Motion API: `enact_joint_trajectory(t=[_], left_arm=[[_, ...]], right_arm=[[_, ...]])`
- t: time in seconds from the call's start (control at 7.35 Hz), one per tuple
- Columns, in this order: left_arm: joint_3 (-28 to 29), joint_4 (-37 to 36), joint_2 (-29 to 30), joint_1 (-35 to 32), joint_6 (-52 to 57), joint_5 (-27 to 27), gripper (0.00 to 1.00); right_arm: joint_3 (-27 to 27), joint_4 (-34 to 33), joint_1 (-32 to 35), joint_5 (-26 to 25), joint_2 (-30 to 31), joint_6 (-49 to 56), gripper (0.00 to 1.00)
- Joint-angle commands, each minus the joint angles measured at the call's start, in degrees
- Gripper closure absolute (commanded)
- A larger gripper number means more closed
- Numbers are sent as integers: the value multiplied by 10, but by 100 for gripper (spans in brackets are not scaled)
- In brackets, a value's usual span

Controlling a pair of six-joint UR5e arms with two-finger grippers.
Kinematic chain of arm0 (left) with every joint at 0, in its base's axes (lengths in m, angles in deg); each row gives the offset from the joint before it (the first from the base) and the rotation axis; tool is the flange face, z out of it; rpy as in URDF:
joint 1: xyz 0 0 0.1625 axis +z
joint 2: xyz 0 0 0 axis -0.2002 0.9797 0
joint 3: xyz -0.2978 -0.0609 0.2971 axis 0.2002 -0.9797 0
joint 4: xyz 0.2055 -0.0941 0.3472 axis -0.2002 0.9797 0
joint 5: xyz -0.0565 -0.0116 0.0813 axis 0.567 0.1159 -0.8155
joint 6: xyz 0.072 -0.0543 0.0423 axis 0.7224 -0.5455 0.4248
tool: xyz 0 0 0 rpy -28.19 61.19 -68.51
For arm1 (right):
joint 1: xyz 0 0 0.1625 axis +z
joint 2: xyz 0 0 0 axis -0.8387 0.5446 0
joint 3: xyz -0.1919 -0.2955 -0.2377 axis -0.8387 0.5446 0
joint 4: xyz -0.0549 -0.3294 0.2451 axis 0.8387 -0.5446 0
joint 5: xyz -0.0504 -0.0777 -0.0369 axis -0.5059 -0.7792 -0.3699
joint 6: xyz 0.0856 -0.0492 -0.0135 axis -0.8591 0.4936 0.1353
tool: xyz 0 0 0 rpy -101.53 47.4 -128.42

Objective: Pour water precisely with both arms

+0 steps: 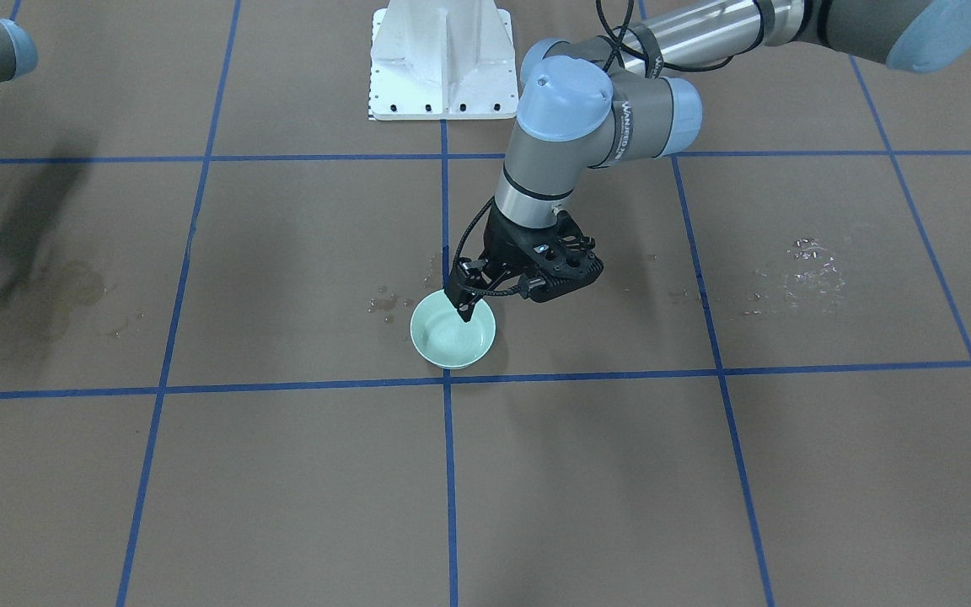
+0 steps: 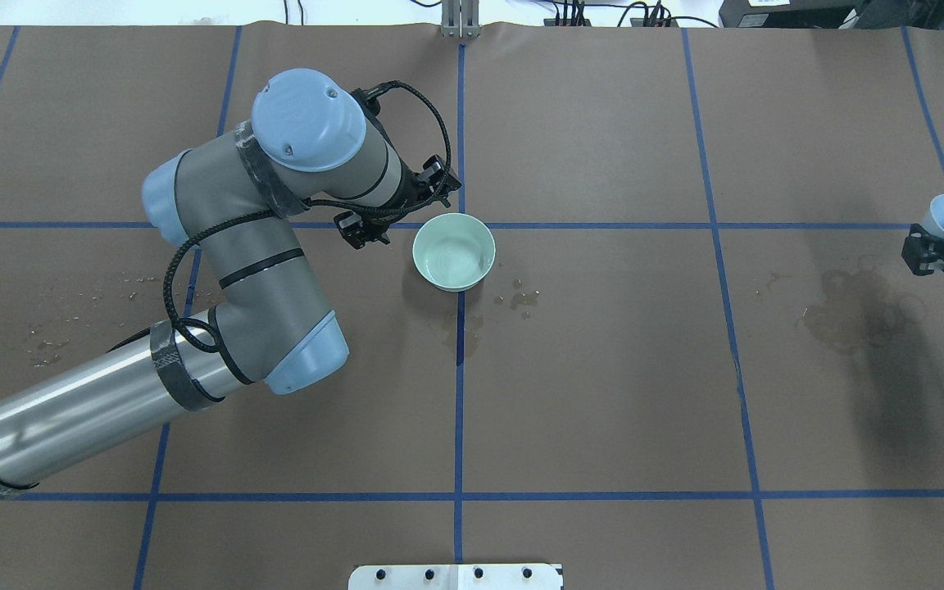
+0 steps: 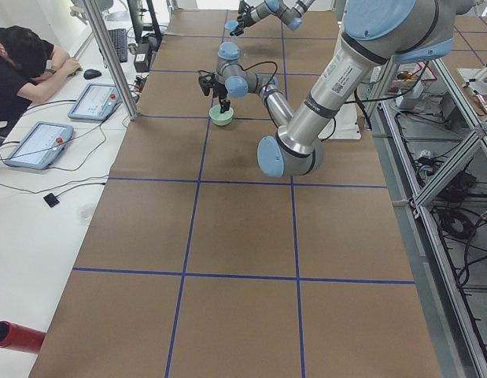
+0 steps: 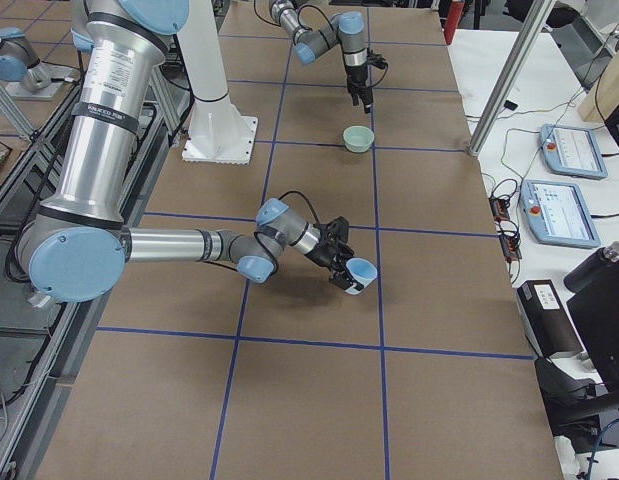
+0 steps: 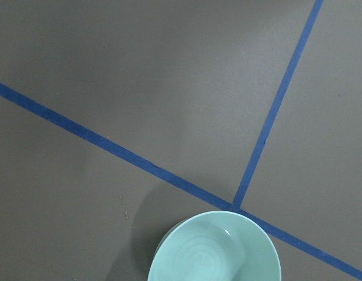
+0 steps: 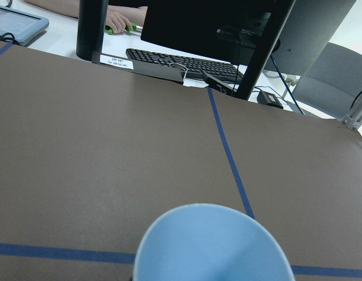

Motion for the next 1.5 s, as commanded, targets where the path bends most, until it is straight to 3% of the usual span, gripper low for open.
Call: enact_joint_trajectory(t=[0.0,0.27,0.54,0.95,1.22,1.36], left_arm=[[-70,-32,-32,-15,85,5,0],[-125,-57,-91,-34,154,6,0],[-153,-57,-137,-54,188,24,0],[-155,-57,-150,-65,214,25,0],[-169,-56,-193,-87,296,26,0],[-173,-56,-220,-97,348,26,0]], right_arm=[[-33,-1,33,86,-67,16,100],[-41,-2,33,137,-124,52,100],[-51,-9,35,267,-227,61,100],[-42,-33,31,269,-271,50,100],[-24,-36,-10,268,-309,108,100],[-29,-70,-21,265,-315,111,100]])
